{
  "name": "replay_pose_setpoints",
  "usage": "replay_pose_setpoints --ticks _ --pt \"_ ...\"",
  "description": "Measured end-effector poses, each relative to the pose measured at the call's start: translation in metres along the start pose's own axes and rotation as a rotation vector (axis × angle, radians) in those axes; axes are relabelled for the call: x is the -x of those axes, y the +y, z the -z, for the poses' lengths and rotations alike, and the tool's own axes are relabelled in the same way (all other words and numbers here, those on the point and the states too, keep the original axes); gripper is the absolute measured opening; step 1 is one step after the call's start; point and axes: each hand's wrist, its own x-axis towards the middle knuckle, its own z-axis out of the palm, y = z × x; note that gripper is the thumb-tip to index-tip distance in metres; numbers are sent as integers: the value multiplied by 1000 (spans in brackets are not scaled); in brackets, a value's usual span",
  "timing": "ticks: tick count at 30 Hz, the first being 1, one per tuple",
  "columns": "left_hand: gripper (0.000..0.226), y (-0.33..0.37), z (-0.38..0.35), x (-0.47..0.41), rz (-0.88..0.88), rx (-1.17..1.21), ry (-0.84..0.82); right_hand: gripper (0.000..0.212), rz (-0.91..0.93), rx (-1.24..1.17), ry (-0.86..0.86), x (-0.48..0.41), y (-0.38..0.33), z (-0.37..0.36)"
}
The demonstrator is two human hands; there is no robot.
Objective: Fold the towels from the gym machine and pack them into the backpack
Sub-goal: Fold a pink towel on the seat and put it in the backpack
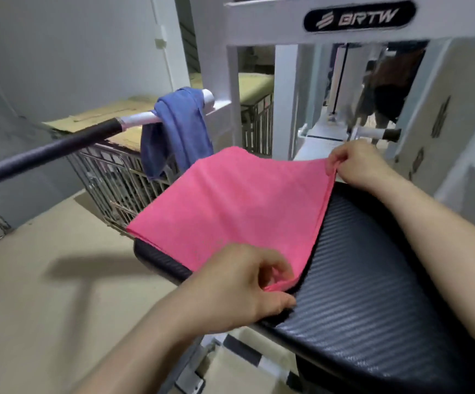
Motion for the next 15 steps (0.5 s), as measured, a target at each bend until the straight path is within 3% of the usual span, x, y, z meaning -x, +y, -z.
replay_pose_setpoints --ticks 3,6,8,10,12,14,15 --pt "27 20 -21 0 -44 -47 -42 40 -33 18 -34 12 8 12" --pt "32 40 -39 3 -109 -153 -30 38 -154 -209 -61 22 12 21" --pt "38 51 -46 5 -178 -113 -54 23 -259 -441 -17 21 13 24" --pt "45 63 -52 10 -230 -21 -150 10 -324 -521 17 25 14 28" --pt "42 65 -52 12 -194 182 -199 9 -212 -358 19 29 19 28" --pt "26 47 -42 10 -138 206 8 20 -53 -86 -25 38 21 24" --pt "19 30 -32 6 -122 52 184 24 -9 -14 -31 43 21 22"
